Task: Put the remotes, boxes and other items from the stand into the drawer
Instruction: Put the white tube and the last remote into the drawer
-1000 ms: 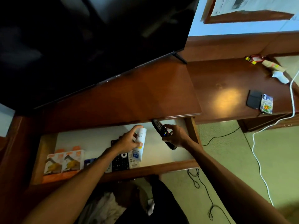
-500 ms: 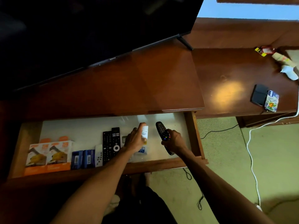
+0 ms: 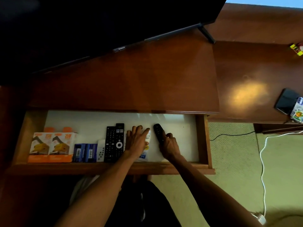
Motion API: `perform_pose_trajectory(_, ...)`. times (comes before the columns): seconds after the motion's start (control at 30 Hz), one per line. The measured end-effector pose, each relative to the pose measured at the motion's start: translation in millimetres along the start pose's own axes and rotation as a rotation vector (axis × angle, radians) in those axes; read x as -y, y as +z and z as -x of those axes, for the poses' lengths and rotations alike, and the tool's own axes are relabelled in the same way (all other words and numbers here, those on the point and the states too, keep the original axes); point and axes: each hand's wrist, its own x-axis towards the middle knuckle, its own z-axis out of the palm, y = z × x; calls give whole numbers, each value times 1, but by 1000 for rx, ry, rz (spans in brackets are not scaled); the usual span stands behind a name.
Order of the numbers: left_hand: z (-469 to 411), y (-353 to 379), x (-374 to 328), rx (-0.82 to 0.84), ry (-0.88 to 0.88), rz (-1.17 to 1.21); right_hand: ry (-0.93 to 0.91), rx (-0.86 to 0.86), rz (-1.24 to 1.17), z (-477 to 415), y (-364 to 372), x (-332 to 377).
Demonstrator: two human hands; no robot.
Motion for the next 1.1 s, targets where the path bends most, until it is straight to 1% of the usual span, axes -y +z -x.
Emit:
perform_pose_trajectory(0.17,2,-6,7,17,-22,-6,-27,47,32,4,7,13)
perform_pose_trajectory(0.27,3,-9,15,38,-38,-3,-3,54,42,6,13,18)
perform_pose_trajectory(0.4,3,-12,30,86,-24,-8,63,58,-58,4,13,28)
perform_pose_trajectory(0.5,5,-17,42,113,-9,60,62,56,-37,1,16,36)
perform_pose_trajectory(0.6,13,-23,58,71,33,161,79,31,-49,1,20,42)
perform_pose_trajectory(0.7,27,-30,80,6,44,329,84,22,-16,9,22,46)
perform_pose_trajectory(0.8,50,-39,103,-41,56,470,104,-26,28,21,21,52)
perform_pose_trajectory(0.87,70,-44,123,-48,66,539,86,-50,36,34,22,59)
perform_pose_trajectory(0.93,92,-44,147,-28,65,540,65,-23,32,48,27,67)
perform_pose_trajectory(1.07,130,-45,191,-41,19,517,-19,46,-36,73,47,79)
perform_pose_trajectory(1.1,137,-47,199,-21,22,516,-32,69,-31,79,51,81)
